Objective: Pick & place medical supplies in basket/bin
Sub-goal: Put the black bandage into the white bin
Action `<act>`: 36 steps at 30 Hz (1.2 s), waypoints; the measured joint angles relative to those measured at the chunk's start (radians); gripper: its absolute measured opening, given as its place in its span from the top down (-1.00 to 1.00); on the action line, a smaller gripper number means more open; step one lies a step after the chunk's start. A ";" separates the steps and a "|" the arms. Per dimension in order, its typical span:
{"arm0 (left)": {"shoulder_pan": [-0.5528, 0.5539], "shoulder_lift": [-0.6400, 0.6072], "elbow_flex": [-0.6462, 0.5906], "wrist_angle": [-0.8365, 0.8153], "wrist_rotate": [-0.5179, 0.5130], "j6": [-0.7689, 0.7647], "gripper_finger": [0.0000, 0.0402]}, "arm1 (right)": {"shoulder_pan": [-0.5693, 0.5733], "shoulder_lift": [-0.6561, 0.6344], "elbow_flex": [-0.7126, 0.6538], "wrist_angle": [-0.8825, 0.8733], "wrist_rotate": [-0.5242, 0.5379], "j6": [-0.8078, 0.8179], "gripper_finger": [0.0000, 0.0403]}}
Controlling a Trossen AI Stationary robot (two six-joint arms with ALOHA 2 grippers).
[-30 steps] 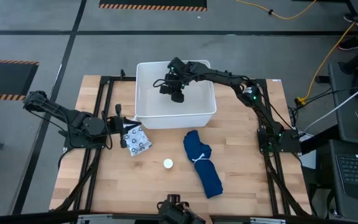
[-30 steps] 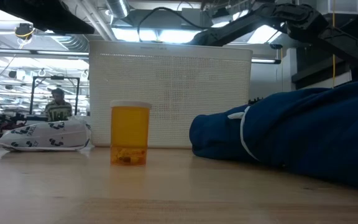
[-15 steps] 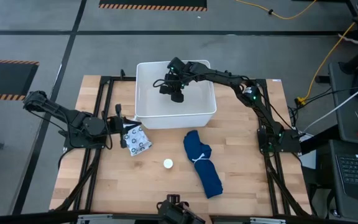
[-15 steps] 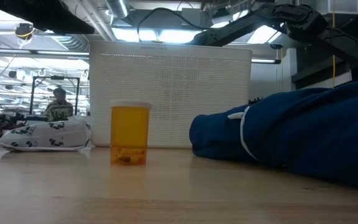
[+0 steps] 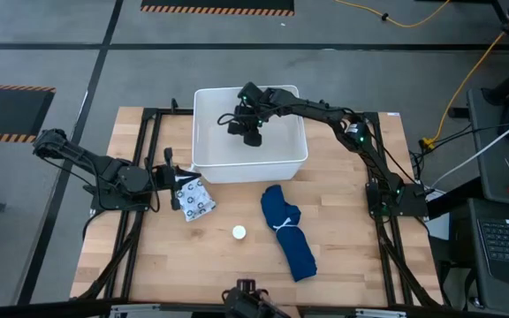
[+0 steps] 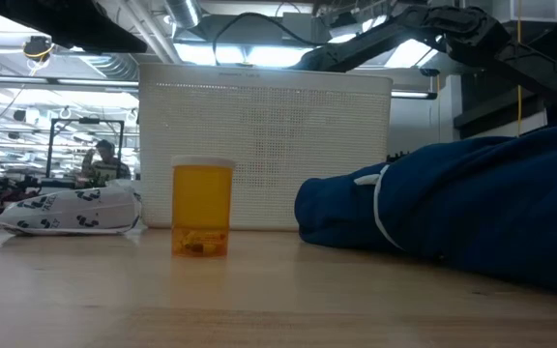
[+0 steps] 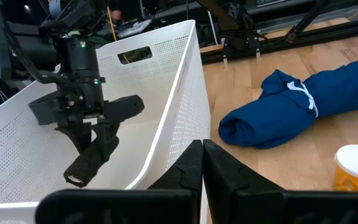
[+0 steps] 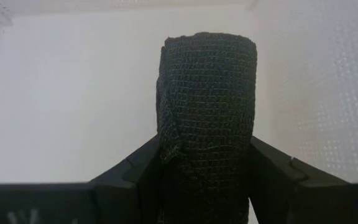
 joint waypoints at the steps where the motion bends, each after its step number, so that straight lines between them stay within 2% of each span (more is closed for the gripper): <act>1: 0.000 0.000 0.000 0.000 0.000 0.000 0.97 | 0.002 0.000 0.000 -0.003 0.001 0.000 0.08; 17: 0.000 0.000 0.000 0.000 0.000 0.000 0.96 | 0.009 0.000 0.000 0.019 0.001 -0.002 0.09; 27: 0.000 0.000 0.000 0.000 0.000 0.000 0.98 | 0.009 0.000 0.000 0.020 -0.001 -0.002 0.28; 30: 0.000 0.000 0.000 0.000 0.000 0.000 0.97 | 0.009 0.000 0.000 0.025 -0.001 -0.002 0.21; 36: 0.000 0.000 0.000 0.000 0.000 0.000 0.99 | 0.009 0.000 0.000 0.025 -0.001 -0.002 -0.09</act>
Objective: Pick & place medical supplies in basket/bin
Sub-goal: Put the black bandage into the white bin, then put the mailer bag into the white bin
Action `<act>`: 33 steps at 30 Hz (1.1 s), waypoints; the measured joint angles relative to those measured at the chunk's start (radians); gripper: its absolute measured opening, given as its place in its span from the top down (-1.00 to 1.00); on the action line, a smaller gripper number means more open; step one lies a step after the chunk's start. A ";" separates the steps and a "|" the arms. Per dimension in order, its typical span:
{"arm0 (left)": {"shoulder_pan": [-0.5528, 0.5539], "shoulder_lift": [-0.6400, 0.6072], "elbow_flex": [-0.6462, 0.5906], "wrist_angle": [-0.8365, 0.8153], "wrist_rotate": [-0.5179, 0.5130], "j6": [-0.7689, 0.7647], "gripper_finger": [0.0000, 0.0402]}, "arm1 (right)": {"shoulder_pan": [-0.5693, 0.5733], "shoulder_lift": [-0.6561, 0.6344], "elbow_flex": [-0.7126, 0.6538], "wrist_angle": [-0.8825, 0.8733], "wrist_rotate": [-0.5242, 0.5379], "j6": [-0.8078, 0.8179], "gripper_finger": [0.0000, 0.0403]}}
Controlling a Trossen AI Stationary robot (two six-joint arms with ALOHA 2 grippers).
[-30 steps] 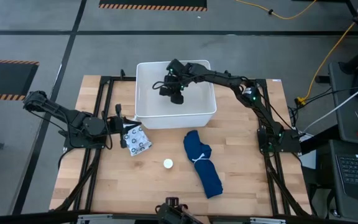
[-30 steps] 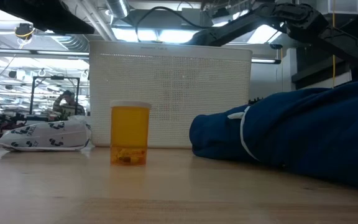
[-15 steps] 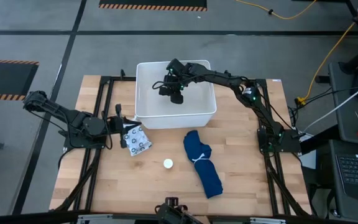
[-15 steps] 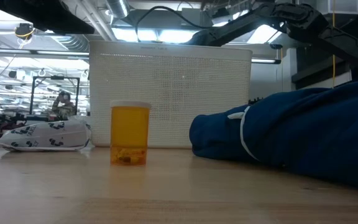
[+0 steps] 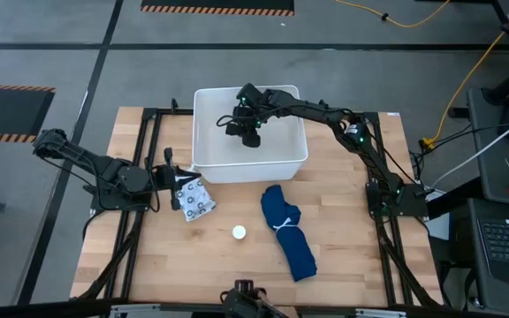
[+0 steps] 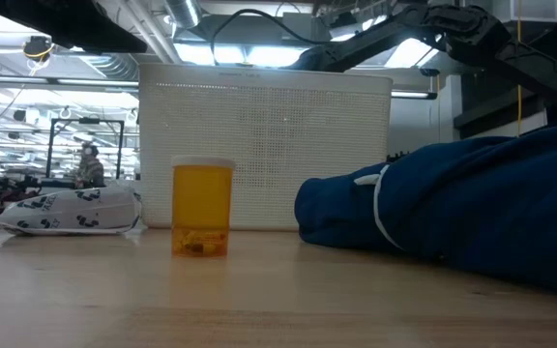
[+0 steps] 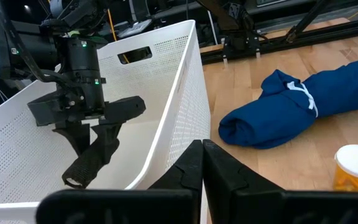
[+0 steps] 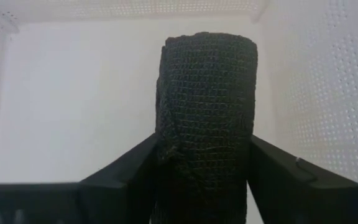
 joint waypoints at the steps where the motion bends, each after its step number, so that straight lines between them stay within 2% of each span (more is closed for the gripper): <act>1: 0.000 0.000 0.000 0.000 0.000 0.000 0.99 | 0.000 0.000 0.000 0.000 0.000 0.000 -0.14; 6: 0.000 0.000 0.000 0.000 0.000 0.000 0.98 | 0.000 0.000 0.000 0.000 0.000 0.000 -0.32; 12: 0.000 0.000 0.000 0.000 0.000 0.000 0.96 | 0.000 0.000 0.000 0.015 0.000 0.000 -0.38; 15: 0.000 0.000 0.000 0.000 0.000 0.000 0.97 | 0.000 -0.007 -0.001 0.012 0.004 0.001 -0.38; 19: 0.000 0.000 0.000 0.000 0.000 0.000 0.98 | 0.006 -0.025 0.018 -0.011 0.069 0.000 -0.36; 28: 0.000 0.000 0.000 0.000 0.000 0.000 0.97 | 0.038 -0.025 0.242 -0.209 0.079 0.035 -0.30; 33: 0.000 0.000 0.000 0.000 0.000 0.000 0.96 | 0.065 -0.138 0.208 -0.215 0.090 0.048 -0.17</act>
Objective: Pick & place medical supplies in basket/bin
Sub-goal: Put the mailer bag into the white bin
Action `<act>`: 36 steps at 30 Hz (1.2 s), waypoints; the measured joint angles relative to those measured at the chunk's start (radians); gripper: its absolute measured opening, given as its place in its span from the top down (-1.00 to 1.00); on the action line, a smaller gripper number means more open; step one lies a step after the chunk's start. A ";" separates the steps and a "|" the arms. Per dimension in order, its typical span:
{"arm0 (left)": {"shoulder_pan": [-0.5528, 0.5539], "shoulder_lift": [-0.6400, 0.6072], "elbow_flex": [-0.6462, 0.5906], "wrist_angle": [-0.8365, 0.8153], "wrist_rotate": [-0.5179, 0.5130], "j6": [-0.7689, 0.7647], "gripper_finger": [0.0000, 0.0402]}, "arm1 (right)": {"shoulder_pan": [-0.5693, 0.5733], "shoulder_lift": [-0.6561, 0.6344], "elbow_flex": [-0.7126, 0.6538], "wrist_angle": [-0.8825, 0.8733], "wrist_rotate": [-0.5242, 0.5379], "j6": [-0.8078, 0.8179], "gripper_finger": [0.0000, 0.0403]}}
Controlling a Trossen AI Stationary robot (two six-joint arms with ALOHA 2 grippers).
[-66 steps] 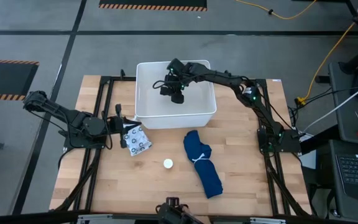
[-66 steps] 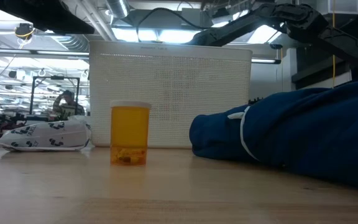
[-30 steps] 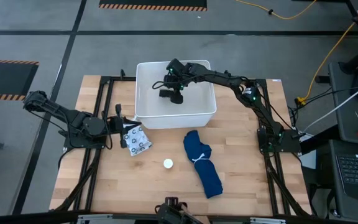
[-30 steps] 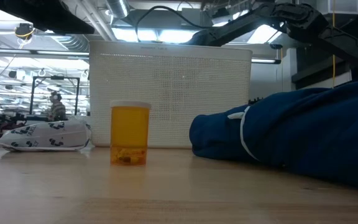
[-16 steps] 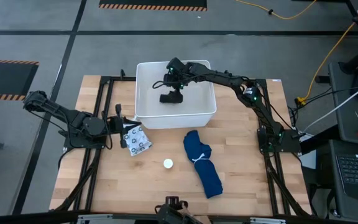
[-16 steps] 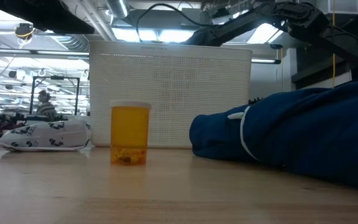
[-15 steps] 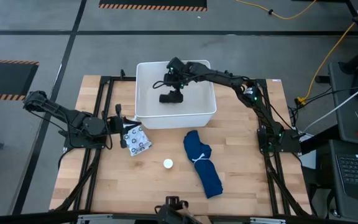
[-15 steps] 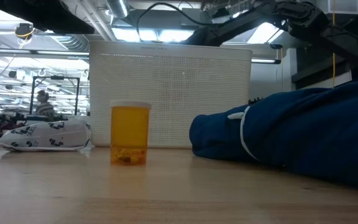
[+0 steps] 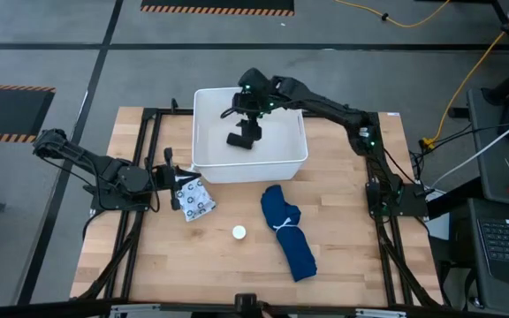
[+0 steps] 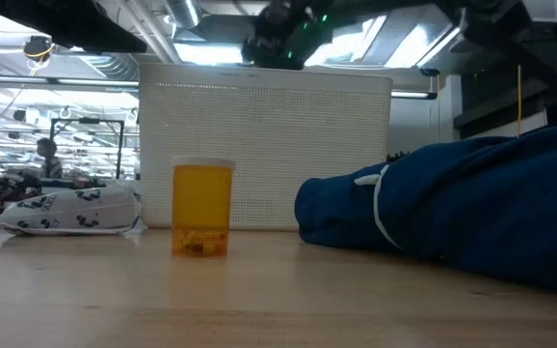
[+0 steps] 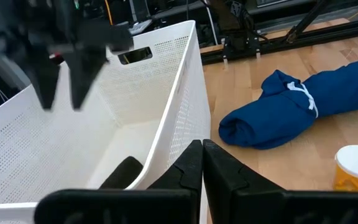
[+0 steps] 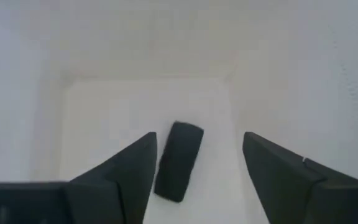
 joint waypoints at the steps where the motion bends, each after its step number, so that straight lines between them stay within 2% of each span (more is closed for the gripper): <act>1: 0.000 0.000 0.000 -0.001 0.000 0.000 0.97 | 0.005 -0.020 0.000 -0.015 0.007 0.001 -0.14; 10: 0.000 0.000 0.000 0.000 0.000 0.000 0.97 | 0.060 -0.132 0.000 -0.022 0.023 0.004 0.23; 18: 0.000 0.000 0.000 0.000 0.002 0.060 0.99 | 0.074 -0.150 -0.003 -0.053 0.027 0.024 0.63; 21: 0.000 0.000 0.000 0.000 0.002 0.055 0.98 | 0.080 -0.159 -0.057 -0.007 0.016 0.025 0.81; 24: 0.000 0.000 0.000 0.000 0.003 0.055 0.97 | 0.085 -0.184 -0.166 0.088 0.009 0.025 0.96; 27: 0.000 0.000 0.000 0.000 0.003 0.053 0.99 | 0.086 -0.249 -0.321 0.233 0.008 0.033 0.94; 36: 0.000 0.000 0.000 0.000 0.004 0.052 0.98 | 0.098 -0.601 -0.849 0.601 0.018 0.080 0.98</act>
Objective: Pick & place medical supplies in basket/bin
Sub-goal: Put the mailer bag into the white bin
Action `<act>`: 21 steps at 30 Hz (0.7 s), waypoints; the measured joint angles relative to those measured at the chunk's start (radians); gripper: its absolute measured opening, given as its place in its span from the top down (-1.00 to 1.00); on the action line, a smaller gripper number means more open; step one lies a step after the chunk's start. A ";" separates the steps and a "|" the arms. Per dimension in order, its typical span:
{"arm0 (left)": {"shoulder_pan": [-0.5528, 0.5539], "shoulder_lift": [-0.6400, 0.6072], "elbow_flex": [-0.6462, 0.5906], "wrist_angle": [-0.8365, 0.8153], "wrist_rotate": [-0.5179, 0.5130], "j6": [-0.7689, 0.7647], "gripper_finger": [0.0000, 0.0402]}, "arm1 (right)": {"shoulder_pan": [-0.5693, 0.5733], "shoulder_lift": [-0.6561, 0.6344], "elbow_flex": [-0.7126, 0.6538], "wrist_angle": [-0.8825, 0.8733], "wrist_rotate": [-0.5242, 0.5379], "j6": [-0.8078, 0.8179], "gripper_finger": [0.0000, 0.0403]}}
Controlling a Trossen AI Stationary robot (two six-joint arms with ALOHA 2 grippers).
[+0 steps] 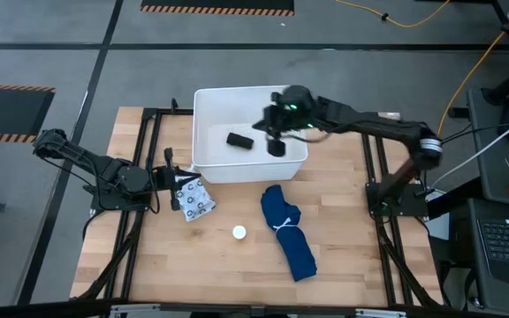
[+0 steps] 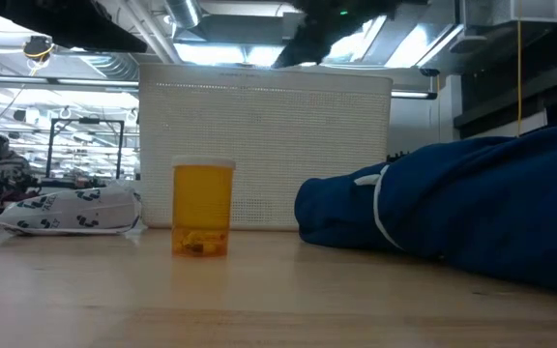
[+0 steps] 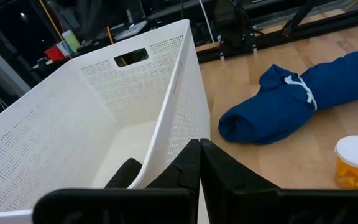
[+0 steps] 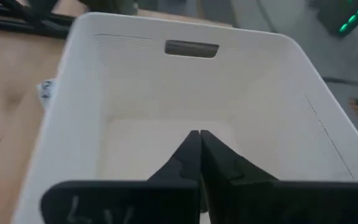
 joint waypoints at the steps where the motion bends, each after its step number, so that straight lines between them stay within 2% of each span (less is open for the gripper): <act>1: 0.000 0.001 0.000 -0.004 0.000 -0.001 0.99 | 0.009 -0.042 -0.055 0.033 0.001 0.002 0.98; 5: 0.000 0.051 0.000 -0.056 -0.008 -0.011 0.99 | 0.069 -0.200 -0.244 0.139 0.036 0.005 0.95; 9: 0.000 0.139 0.007 0.007 -0.024 -0.010 0.99 | 0.155 -0.335 -0.401 0.202 0.206 0.027 0.97; 11: 0.000 0.184 0.033 0.005 -0.012 -0.013 0.99 | 0.193 -0.399 -0.471 0.244 0.258 0.059 0.98; 17: -0.001 0.289 0.137 -0.083 0.001 -0.127 0.99 | 0.286 -0.542 -0.686 0.406 0.263 0.163 0.96; 21: -0.024 0.362 0.198 -0.162 0.021 -0.241 0.99 | 0.336 -0.578 -0.826 0.563 0.263 0.182 0.95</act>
